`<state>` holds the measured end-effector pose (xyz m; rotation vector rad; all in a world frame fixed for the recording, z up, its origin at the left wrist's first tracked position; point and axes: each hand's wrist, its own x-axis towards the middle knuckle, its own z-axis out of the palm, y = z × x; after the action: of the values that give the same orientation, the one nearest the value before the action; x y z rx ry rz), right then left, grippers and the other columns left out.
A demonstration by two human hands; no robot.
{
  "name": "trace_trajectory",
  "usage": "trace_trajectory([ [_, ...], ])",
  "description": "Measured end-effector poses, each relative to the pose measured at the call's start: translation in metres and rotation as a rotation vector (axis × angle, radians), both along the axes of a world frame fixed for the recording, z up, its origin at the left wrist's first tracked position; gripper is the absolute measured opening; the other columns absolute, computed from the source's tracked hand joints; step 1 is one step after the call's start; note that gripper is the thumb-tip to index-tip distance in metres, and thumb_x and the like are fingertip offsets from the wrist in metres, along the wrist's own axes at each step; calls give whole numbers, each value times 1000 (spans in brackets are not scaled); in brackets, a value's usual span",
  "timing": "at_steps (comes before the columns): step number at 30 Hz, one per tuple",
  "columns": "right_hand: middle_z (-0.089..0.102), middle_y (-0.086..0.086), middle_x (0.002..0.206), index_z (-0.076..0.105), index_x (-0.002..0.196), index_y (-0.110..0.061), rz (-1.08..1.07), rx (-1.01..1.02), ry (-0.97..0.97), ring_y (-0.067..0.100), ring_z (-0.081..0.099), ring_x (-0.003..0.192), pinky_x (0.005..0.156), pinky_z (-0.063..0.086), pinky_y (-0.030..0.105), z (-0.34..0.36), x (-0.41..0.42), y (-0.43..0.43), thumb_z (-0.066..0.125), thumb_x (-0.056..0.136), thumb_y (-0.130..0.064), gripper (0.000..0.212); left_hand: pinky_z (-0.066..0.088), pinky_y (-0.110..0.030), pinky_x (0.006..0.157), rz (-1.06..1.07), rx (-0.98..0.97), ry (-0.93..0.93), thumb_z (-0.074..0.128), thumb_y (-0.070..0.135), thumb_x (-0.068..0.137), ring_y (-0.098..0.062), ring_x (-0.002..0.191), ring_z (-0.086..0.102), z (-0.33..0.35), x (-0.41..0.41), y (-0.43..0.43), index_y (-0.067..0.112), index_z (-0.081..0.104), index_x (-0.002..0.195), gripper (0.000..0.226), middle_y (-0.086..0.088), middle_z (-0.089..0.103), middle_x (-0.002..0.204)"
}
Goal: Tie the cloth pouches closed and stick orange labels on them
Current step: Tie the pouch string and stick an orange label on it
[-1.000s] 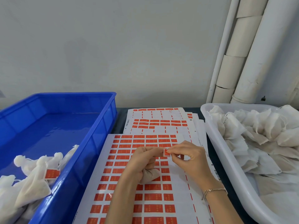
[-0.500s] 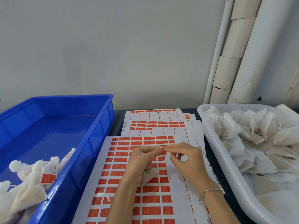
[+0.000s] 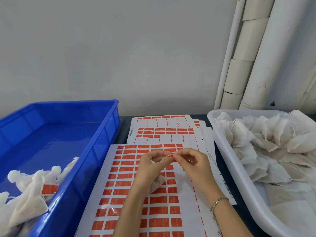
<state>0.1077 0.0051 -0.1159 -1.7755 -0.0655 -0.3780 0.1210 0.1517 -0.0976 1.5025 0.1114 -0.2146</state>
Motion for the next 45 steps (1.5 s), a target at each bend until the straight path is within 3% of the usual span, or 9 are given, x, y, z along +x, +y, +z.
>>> trace_trajectory([
  [5, 70, -21, 79, 69, 81, -34, -12, -59, 6, -3, 65, 84, 70, 54, 12, 0, 0, -1, 73, 82, -22, 13, 36, -9, 39, 37, 173, -183, 75, 26, 80, -3, 41, 53, 0, -1, -3, 22, 74, 82, 5, 5, 72, 76],
  [10, 70, -16, 75, 69, 84, -30, 2, 2, 13, 6, 65, 68, 62, 52, 13, 0, 0, 1, 70, 84, -23, 6, 49, -11, 59, 42, 306, -362, 72, 33, 82, -1, 77, 65, 0, -2, -4, 33, 70, 76, 6, 19, 69, 75],
  [14, 70, -7, 73, 67, 90, -23, -10, 153, 23, 11, 66, 67, 62, 53, 15, 1, 0, 4, 65, 88, -25, 4, 47, -12, 55, 95, 246, -370, 71, 35, 83, -7, 66, 62, -2, 0, -6, 29, 71, 88, 8, 13, 70, 82],
  [19, 69, -4, 76, 61, 98, -20, -44, 283, 10, 15, 68, 73, 66, 55, 18, 1, 1, 1, 58, 92, -26, 9, 50, -11, 63, -45, 319, -338, 67, 19, 86, -5, 84, 66, -5, 0, 1, 30, 65, 92, 13, 11, 69, 91],
  [23, 69, 0, 77, 58, 98, -15, -56, 316, -58, 20, 68, 70, 69, 57, 22, 4, -2, 3, 53, 95, -24, 11, 52, -11, 64, -49, 337, -351, 74, 29, 82, 2, 80, 65, -5, -6, 2, 31, 66, 87, 10, 14, 68, 83],
  [30, 71, -13, 93, 67, 99, -24, 52, 120, -81, 14, 69, 87, 74, 59, 27, 16, -14, 16, 57, 93, -11, 17, 51, -9, 67, 114, 444, -449, 72, 29, 82, 2, 80, 63, 18, -36, 22, 35, 66, 87, 9, 15, 68, 86],
  [34, 63, -39, 97, 65, 97, -45, 158, -120, -149, -7, 62, 97, 74, 51, 7, 34, -40, 53, 66, 74, -44, 23, 48, -5, 65, 154, 506, -546, 67, 21, 87, 6, 80, 64, 55, -67, 48, 27, 69, 92, 8, 14, 69, 82],
  [37, 59, -47, 84, 61, 85, -52, 169, -164, -235, -14, 60, 90, 66, 46, 0, 58, -52, 86, 63, 70, -48, 16, 53, -12, 72, 151, 592, -617, 66, 21, 87, 1, 81, 67, 87, -93, 80, 23, 70, 96, 10, 11, 71, 84],
  [45, 63, -15, 68, 64, 76, -20, 344, -332, -322, 3, 61, 71, 69, 48, 12, 122, -17, 181, 69, 83, -22, 9, 50, -13, 61, 170, 932, -599, 65, 9, 83, -6, 72, 67, 159, -73, 172, 20, 69, 80, 11, 8, 71, 76],
])
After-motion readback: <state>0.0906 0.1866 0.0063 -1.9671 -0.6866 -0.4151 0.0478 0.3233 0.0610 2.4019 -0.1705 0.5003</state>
